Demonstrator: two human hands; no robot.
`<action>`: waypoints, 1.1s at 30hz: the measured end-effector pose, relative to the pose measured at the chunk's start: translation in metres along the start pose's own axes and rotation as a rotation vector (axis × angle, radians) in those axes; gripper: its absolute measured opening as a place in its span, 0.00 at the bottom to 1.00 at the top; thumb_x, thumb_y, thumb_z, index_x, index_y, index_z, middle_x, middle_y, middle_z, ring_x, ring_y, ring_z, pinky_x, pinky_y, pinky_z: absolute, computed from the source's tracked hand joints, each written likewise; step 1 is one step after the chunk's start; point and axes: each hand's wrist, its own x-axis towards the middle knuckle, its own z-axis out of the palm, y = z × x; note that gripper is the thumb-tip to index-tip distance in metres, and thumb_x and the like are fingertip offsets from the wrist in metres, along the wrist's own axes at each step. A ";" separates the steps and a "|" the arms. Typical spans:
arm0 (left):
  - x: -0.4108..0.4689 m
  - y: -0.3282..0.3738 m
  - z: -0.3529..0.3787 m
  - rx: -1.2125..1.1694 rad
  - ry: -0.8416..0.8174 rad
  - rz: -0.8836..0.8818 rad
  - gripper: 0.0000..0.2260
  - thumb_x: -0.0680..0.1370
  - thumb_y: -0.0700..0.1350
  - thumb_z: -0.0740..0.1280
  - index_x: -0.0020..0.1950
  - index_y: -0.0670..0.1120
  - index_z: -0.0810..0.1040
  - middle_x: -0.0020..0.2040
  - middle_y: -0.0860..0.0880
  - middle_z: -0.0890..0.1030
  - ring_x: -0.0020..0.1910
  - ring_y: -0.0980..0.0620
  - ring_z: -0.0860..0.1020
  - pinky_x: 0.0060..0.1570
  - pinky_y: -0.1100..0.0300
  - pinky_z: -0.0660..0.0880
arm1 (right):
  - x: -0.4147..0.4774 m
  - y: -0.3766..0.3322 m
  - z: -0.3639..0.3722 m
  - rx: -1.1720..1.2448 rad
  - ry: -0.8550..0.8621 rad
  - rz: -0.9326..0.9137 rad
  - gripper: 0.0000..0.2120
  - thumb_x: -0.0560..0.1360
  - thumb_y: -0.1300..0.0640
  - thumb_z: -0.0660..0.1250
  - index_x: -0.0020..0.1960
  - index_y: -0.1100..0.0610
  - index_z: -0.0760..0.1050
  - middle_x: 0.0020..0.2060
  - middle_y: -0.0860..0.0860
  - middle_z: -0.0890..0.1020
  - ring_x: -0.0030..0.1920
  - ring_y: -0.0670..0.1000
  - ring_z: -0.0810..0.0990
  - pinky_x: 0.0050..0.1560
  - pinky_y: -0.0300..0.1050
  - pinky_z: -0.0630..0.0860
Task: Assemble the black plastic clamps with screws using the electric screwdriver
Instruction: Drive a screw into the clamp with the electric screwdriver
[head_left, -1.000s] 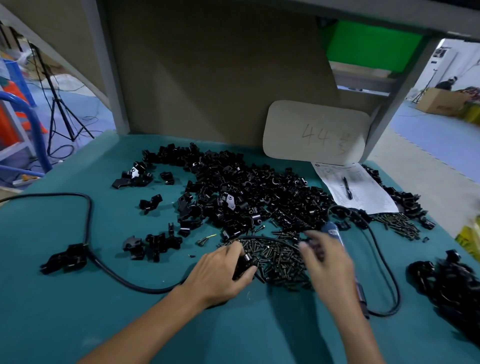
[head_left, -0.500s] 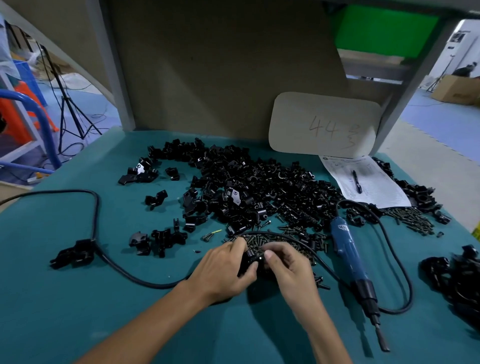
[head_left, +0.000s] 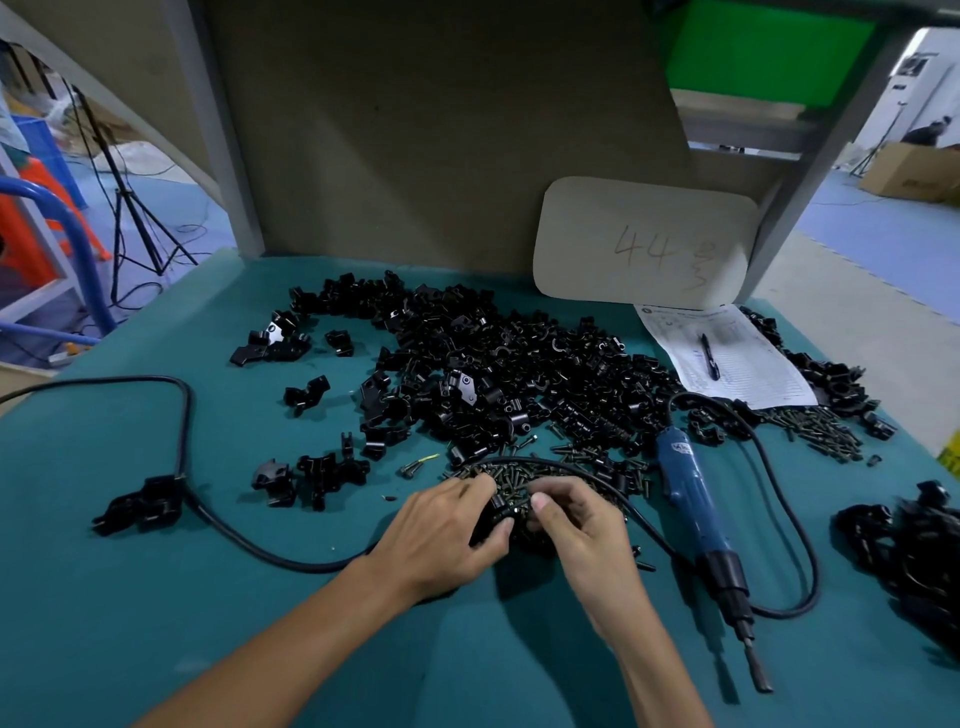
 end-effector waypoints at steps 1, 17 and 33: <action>0.000 0.000 0.000 -0.003 -0.001 0.001 0.12 0.79 0.57 0.61 0.47 0.49 0.67 0.36 0.56 0.67 0.32 0.54 0.64 0.30 0.59 0.64 | 0.000 0.001 0.001 0.000 -0.008 0.004 0.08 0.81 0.63 0.68 0.52 0.51 0.83 0.47 0.48 0.86 0.47 0.49 0.84 0.52 0.47 0.82; 0.000 -0.002 0.002 -0.039 -0.037 0.052 0.11 0.81 0.55 0.60 0.46 0.49 0.68 0.38 0.53 0.72 0.36 0.53 0.68 0.35 0.61 0.66 | 0.013 -0.010 0.002 -0.446 -0.231 -0.056 0.17 0.84 0.45 0.59 0.39 0.48 0.69 0.31 0.40 0.74 0.32 0.41 0.70 0.34 0.37 0.67; 0.000 -0.004 0.005 -0.042 -0.048 0.050 0.14 0.83 0.58 0.57 0.53 0.48 0.72 0.44 0.53 0.75 0.41 0.53 0.70 0.41 0.62 0.67 | 0.030 -0.022 -0.054 -0.803 -0.036 -0.045 0.21 0.81 0.38 0.60 0.55 0.54 0.80 0.46 0.46 0.82 0.46 0.49 0.80 0.49 0.49 0.78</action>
